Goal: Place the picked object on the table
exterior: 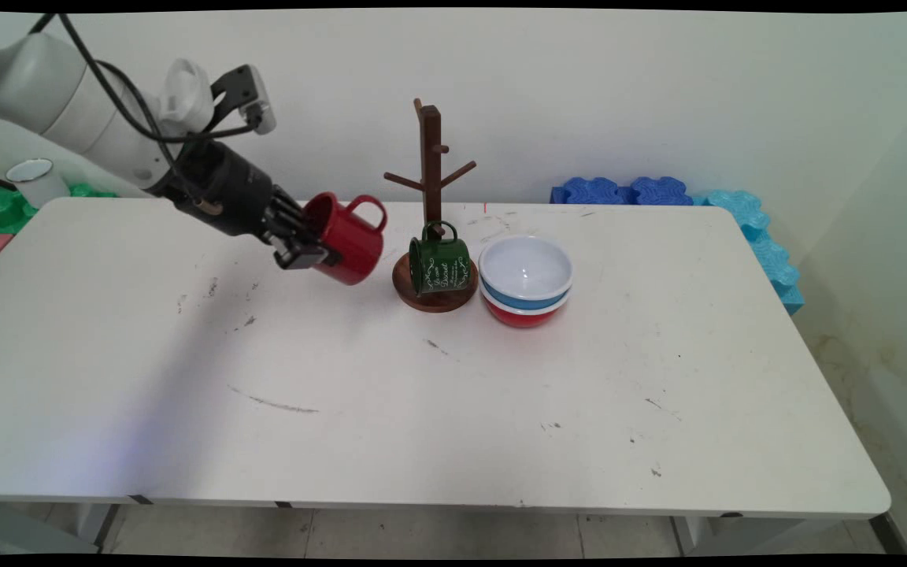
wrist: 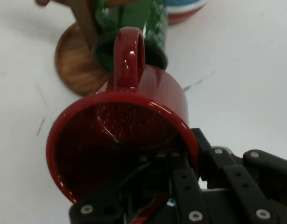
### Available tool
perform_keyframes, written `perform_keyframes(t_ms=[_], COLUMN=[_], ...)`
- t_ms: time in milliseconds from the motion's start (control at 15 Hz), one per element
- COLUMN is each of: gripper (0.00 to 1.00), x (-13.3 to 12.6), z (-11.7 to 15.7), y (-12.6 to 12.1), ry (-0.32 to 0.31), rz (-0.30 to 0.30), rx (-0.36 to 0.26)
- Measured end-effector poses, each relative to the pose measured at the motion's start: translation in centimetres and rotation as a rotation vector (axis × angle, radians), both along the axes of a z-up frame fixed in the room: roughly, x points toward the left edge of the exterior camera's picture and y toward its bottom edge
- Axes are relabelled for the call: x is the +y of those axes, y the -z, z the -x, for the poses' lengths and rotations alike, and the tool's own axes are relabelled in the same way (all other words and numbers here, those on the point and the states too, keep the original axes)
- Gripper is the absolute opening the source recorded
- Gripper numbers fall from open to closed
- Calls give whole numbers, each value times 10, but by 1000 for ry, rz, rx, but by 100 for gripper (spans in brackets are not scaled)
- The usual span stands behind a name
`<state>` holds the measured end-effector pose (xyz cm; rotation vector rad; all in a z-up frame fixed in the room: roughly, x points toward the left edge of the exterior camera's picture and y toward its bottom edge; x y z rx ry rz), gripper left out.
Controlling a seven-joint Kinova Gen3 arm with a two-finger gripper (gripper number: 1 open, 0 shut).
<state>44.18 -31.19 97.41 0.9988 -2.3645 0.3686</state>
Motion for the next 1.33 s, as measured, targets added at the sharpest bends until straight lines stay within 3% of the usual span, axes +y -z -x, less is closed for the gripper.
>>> perform_keyframes(t_ms=[467, 1333], gripper=[0, 0], x=[-13, -71], z=[-29, -63], y=[22, 68], ry=[34, 157], rz=[17, 38], rx=[-128, -328])
